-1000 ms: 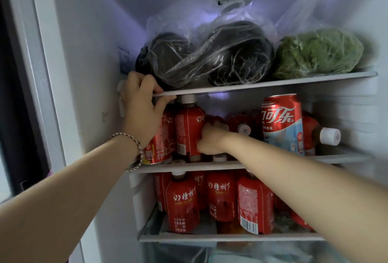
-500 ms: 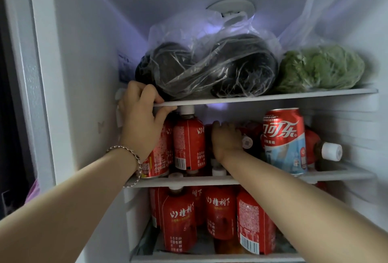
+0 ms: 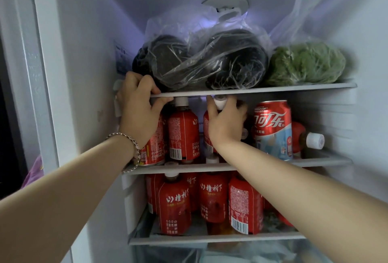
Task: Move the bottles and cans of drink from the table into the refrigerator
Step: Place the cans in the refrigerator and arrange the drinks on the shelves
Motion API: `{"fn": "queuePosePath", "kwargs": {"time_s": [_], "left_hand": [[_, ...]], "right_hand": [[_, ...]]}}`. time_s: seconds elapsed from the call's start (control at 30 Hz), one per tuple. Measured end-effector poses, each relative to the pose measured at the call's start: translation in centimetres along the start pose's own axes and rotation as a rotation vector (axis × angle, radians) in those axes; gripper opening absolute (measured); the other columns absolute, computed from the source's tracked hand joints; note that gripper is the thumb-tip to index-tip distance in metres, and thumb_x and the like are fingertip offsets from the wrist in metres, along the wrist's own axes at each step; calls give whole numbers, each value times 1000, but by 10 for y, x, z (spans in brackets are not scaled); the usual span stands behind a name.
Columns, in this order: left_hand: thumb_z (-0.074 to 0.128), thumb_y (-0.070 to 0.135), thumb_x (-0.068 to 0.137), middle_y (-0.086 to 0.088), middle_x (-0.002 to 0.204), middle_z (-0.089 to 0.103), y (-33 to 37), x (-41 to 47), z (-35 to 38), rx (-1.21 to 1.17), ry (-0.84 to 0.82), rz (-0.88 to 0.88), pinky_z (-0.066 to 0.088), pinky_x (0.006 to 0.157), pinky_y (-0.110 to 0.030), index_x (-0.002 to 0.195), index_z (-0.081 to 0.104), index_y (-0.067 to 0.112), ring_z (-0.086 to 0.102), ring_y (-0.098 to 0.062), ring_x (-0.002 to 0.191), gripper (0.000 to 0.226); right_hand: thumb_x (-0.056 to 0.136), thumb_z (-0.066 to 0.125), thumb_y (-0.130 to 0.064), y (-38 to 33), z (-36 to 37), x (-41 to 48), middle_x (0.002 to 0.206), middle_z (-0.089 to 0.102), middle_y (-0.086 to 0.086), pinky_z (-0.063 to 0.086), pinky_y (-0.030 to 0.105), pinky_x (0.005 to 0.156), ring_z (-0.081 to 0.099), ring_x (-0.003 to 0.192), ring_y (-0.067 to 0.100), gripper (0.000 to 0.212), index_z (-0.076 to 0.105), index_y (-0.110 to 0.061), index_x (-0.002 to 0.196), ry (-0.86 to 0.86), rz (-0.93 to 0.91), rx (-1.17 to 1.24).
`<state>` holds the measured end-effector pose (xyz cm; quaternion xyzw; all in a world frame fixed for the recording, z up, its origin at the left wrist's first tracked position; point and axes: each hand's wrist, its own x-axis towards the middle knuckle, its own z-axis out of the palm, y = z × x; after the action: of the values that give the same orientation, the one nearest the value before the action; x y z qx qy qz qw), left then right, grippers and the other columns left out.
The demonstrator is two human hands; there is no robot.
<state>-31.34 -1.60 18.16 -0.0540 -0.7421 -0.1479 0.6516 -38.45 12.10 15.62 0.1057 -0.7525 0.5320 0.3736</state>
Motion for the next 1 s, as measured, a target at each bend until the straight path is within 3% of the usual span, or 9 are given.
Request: {"fn": "queuePosePath", "kwargs": {"time_s": [0.13,0.3,0.37,0.53,0.6,0.7,0.77,0.87,1.0], "left_hand": [[73,17,78,1,92,36,0,0,1,1,-13,-34,24,72,-14,77,54,6,28,-3,83,22],[72,16,79,2,94,36,-1,0,1,-62,-34,-49,34,75,-24,77,49,14,38,-13,87,24],[73,16,78,2,93,36,0,0,1,-55,-37,-49,32,74,-23,77,50,13,37,-12,86,23],[73,14,78,2,93,35,-3,-1,2,-78,-34,-39,37,76,-27,77,51,11,38,-13,86,22],[72,15,78,2,94,35,-3,0,2,-71,-30,-34,37,77,-27,77,51,12,37,-12,86,22],[72,17,79,2,94,36,-3,-1,2,-59,-27,-37,35,76,-25,77,51,13,35,-10,86,22],[72,16,79,2,94,35,-4,-1,2,-70,-24,-38,38,77,-27,77,48,15,36,-11,87,24],[72,15,79,2,95,35,-5,1,3,-107,-34,-28,44,79,-36,77,44,20,39,-15,88,28],[72,16,78,2,93,35,-5,0,3,-94,-20,-12,44,79,-39,76,47,16,38,-14,87,25]], "right_hand": [[97,36,-45,4,-4,5,110,62,16,45,34,72,61,99,34,50,34,-4,125,-162,-105,-67],[99,34,-43,5,12,41,131,51,21,44,41,96,52,118,35,58,31,-1,137,-446,23,-274],[99,34,-40,10,17,53,132,49,20,43,39,95,51,118,35,52,39,-3,135,-525,54,-300],[99,31,-43,12,15,39,129,49,23,43,39,92,51,116,36,54,40,1,129,-370,33,-376],[98,38,-39,1,5,19,138,35,24,37,43,102,40,125,36,59,27,3,138,-311,-14,-466],[91,51,-32,-7,-11,-33,138,29,19,26,43,108,29,128,35,62,30,0,139,-159,-368,-483],[89,56,-34,-8,-18,-57,130,38,13,34,37,98,39,119,30,53,39,-7,132,-304,-471,-404],[88,61,-40,-11,-10,-57,135,37,13,46,34,89,52,114,29,70,24,-9,138,-615,-204,-300],[82,70,-36,-19,14,-36,137,44,16,45,34,92,52,120,30,92,9,-2,142,-674,12,-275]]}}
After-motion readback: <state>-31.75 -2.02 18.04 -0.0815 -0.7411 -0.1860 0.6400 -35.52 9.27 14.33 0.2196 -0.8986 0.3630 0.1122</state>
